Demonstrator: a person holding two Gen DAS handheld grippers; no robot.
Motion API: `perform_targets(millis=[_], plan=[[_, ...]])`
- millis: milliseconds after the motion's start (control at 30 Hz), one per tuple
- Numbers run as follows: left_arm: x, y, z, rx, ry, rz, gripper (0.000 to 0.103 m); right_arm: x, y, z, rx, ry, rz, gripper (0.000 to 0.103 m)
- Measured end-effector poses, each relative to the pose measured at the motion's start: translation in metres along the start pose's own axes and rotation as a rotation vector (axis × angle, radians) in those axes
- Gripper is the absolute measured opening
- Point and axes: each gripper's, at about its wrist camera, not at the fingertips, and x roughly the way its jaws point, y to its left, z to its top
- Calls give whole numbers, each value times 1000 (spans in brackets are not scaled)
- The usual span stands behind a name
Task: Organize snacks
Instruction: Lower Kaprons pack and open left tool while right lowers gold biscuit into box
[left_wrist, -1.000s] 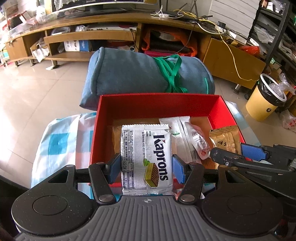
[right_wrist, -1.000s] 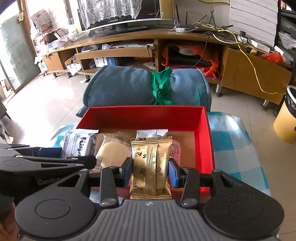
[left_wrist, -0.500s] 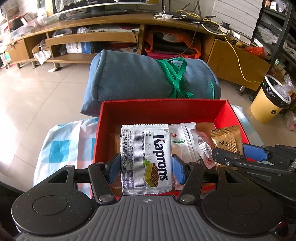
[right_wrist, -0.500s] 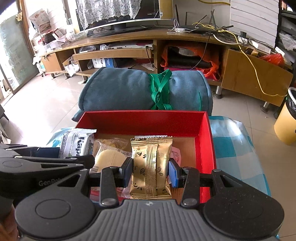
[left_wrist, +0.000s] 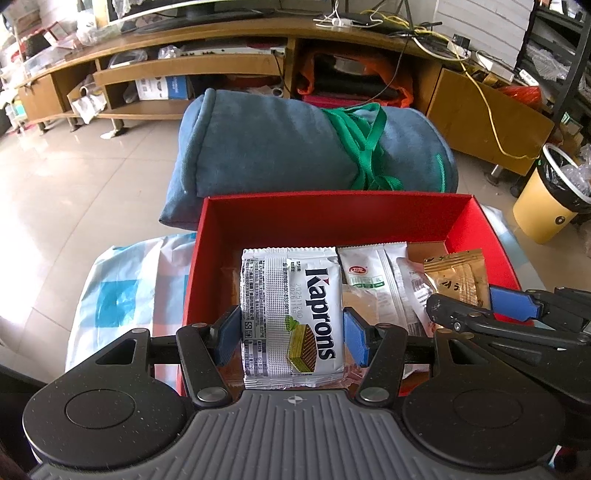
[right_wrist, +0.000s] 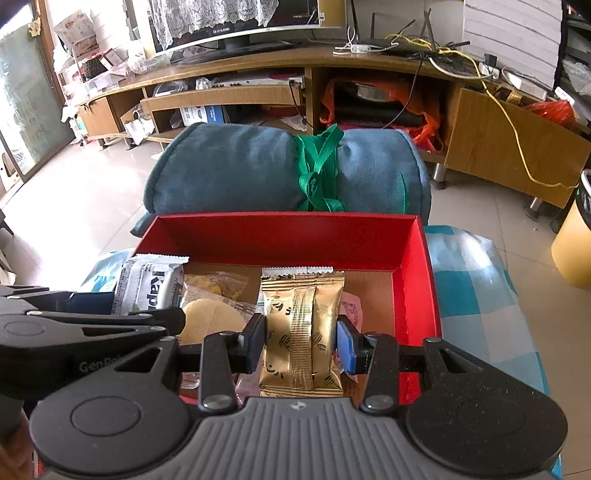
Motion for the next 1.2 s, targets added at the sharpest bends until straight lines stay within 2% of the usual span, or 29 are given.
perform_targets(millis=[433, 1067, 1200], plan=[[17, -1, 0, -2, 29, 29, 64, 19, -1, 0, 0, 30, -3, 37], [30, -5, 0, 16, 45, 22, 65, 42, -10, -2, 23, 68, -24, 37], [31, -6, 1, 16, 45, 20, 67, 45, -10, -4, 23, 81, -30, 38]])
